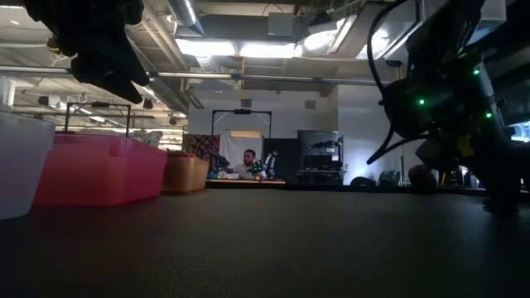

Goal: Sort produce into baskets
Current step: Put the top eggplant into the transparent bin

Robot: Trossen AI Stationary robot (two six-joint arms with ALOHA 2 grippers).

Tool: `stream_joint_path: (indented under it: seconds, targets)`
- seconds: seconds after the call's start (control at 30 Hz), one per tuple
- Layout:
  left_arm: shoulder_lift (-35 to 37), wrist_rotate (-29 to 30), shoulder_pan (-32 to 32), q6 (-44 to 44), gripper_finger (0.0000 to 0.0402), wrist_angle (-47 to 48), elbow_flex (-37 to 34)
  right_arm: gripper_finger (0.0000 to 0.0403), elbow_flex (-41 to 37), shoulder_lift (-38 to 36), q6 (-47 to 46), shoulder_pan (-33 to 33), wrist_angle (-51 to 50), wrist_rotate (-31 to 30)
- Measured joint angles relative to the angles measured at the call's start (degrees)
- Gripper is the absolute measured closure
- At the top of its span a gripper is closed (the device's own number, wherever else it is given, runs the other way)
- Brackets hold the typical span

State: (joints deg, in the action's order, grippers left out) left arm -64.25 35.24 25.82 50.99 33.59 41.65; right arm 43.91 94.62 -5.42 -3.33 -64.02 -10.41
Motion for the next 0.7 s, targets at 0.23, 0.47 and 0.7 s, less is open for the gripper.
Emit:
stream_joint_path:
  seconds: [0.23, 0.47, 0.7]
  targets:
    - [-0.3, 0.8, 0.0, 0.8, 0.0107, -0.3, 0.0, 0.0394, 5.3, -4.5, -3.3, -0.4, 1.3, 4.3]
    - [-0.3, 3.5, -0.1, -7.0, 0.0107, -6.8, 0.0, 0.0399, 9.8, -10.6, -4.9, -3.6, 14.1, 4.6]
    - [-0.7, 3.7, -0.1, -20.1, 0.0107, -20.5, 0.0, 0.0401, 11.7, -12.9, -5.1, -5.4, 30.9, 3.9]
